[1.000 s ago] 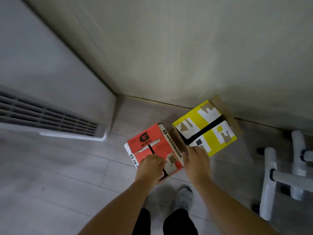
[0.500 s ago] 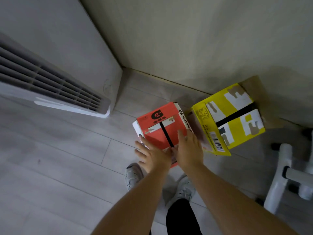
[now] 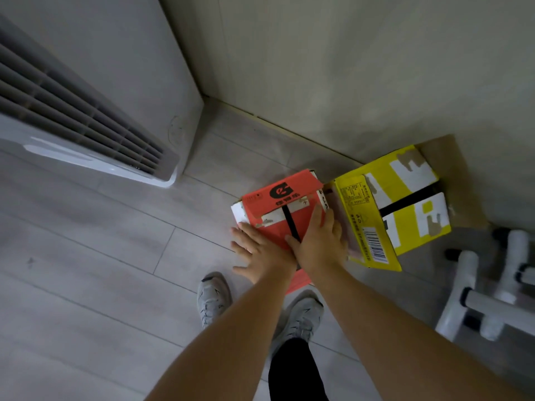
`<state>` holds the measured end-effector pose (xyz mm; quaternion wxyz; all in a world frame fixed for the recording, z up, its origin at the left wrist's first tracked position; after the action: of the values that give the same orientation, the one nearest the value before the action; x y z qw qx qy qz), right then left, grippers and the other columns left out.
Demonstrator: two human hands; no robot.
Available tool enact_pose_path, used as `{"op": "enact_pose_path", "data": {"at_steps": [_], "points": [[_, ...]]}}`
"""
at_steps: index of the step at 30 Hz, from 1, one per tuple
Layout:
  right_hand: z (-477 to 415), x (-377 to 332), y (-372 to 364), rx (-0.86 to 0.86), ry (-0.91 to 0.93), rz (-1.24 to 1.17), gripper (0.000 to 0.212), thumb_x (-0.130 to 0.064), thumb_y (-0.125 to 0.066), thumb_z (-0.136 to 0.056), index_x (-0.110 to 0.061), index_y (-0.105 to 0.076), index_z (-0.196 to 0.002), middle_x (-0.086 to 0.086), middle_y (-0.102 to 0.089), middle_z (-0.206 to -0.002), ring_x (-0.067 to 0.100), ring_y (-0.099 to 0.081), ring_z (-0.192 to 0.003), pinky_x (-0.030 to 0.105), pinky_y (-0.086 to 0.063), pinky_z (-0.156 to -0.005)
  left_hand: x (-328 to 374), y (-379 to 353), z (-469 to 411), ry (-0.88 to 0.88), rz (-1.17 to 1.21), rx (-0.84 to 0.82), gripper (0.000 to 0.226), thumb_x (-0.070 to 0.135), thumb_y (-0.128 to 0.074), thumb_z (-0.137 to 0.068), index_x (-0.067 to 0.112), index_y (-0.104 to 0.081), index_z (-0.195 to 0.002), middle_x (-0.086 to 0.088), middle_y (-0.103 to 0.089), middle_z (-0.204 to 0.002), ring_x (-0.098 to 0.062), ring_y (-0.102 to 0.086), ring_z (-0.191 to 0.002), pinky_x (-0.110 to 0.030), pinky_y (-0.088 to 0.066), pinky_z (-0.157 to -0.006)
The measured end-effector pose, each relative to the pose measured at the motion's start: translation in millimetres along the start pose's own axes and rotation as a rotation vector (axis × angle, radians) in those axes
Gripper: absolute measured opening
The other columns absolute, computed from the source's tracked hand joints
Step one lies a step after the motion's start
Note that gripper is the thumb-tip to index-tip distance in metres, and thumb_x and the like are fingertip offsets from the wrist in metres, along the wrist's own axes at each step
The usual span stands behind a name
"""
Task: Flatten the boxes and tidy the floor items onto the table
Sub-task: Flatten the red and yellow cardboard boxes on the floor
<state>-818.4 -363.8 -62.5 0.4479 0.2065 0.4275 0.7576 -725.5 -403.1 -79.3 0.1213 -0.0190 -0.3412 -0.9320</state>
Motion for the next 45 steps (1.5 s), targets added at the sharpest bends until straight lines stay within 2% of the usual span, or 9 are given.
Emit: {"op": "enact_pose_path", "data": {"at_steps": [9, 14, 17, 21, 27, 30, 35, 40, 45], "points": [[-3.0, -8.3, 18.4, -0.083, 0.044, -0.118, 0.092, -0.035, -0.065, -0.082, -0.016, -0.009, -0.153, 0.018, -0.036, -0.148, 0.039, -0.047, -0.128, 0.048, -0.047, -0.097, -7.3, 15.8, 7.7, -0.058, 0.138, -0.047, 0.124, 0.066, -0.065, -0.077, 0.018, 0.023, -0.152, -0.004, 0.007, -0.164, -0.036, -0.012, -0.149, -0.058, -0.035, -0.111], [3.9, 5.6, 43.1, -0.064, 0.085, -0.273, 0.061, -0.006, -0.052, -0.09, -0.022, -0.034, -0.146, 0.011, -0.063, -0.123, 0.036, -0.061, -0.113, 0.044, -0.052, -0.089, -32.8, 52.5, 7.0, -0.19, 0.363, -0.075, 0.068, 0.014, -0.056, -0.093, 0.03, -0.02, -0.149, -0.001, -0.048, -0.138, -0.029, -0.056, -0.117, -0.05, -0.057, -0.093], [7.6, 13.9, 45.7, -0.171, 0.011, -0.42, 0.065, -0.006, -0.044, -0.091, -0.04, -0.033, -0.145, 0.007, -0.068, -0.114, 0.034, -0.065, -0.105, 0.046, -0.055, -0.086, -53.4, 83.0, 5.2, -0.236, 0.366, -0.088, 0.031, 0.016, -0.039, -0.104, 0.036, -0.042, -0.127, 0.003, -0.065, -0.108, -0.016, -0.064, -0.089, -0.036, -0.062, -0.081], [12.5, 13.8, 33.8, -0.229, -0.024, -0.592, 0.046, -0.017, -0.044, -0.092, -0.039, -0.046, -0.133, -0.001, -0.07, -0.102, 0.027, -0.066, -0.098, 0.043, -0.055, -0.077, -73.3, 114.8, -0.4, -0.237, 0.251, -0.042, 0.027, 0.016, -0.036, -0.105, 0.024, -0.051, -0.125, 0.002, -0.065, -0.09, -0.01, -0.063, -0.077, -0.017, -0.044, -0.054], [23.6, -8.0, 38.4, -0.112, 0.059, -0.558, 0.05, -0.011, -0.05, -0.095, -0.02, -0.041, -0.144, 0.01, -0.067, -0.117, 0.037, -0.064, -0.104, 0.036, -0.048, -0.078, -98.1, 154.1, -5.7, -0.091, 0.293, -0.036, 0.024, 0.014, -0.039, -0.105, 0.02, -0.048, -0.127, 0.0, -0.061, -0.106, -0.023, -0.06, -0.092, -0.039, -0.053, -0.077], [32.2, -23.6, 44.2, 0.055, 0.094, -0.386, 0.062, -0.019, -0.057, -0.095, -0.016, -0.032, -0.151, 0.015, -0.055, -0.137, 0.041, -0.055, -0.117, 0.043, -0.046, -0.088, -98.9, 174.3, 3.8, -0.027, 0.4, 0.016, 0.023, 0.011, -0.041, -0.103, 0.021, -0.048, -0.123, 0.0, -0.061, -0.103, -0.02, -0.06, -0.087, -0.042, -0.055, -0.079], [62.1, -47.8, 50.1, 0.116, 0.506, -0.146, 0.048, -0.018, -0.055, -0.086, -0.016, -0.053, -0.134, 0.008, -0.05, -0.143, 0.034, -0.05, -0.127, 0.045, -0.045, -0.097, -77.8, 193.5, 26.8, -0.01, 0.441, 0.105, 0.019, 0.013, -0.039, -0.102, 0.019, -0.049, -0.117, -0.001, -0.06, -0.091, -0.018, -0.06, -0.076, -0.028, -0.051, -0.054], [84.1, -70.5, 52.8, -0.043, 0.845, 0.034, 0.077, -0.025, -0.067, -0.08, -0.031, -0.033, -0.149, 0.0, -0.028, -0.16, 0.028, -0.033, -0.143, 0.047, -0.032, -0.112, -49.9, 195.4, 30.8, -0.044, 0.422, 0.113, 0.031, 0.005, -0.046, -0.089, 0.019, -0.055, -0.116, -0.008, -0.066, -0.094, -0.032, -0.067, -0.087, -0.05, -0.061, -0.081], [70.7, -72.9, 29.9, -0.104, 0.811, 0.322, 0.054, -0.021, -0.066, -0.081, -0.025, -0.054, -0.134, 0.005, -0.045, -0.146, 0.033, -0.034, -0.139, 0.051, -0.025, -0.115, -40.4, 182.9, 8.8, -0.051, 0.437, 0.123, 0.032, 0.008, -0.046, -0.093, 0.019, -0.054, -0.121, -0.007, -0.064, -0.094, -0.029, -0.065, -0.084, -0.045, -0.062, -0.076]]}}
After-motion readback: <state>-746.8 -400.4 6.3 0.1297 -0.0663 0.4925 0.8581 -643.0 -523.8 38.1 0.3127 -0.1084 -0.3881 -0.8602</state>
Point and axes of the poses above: each hand's wrist, its own z-axis away from the middle knuckle, its own y-axis out of the back of the hand, x = y × z, the point moved 2 cm from there along -z, towards the middle knuckle
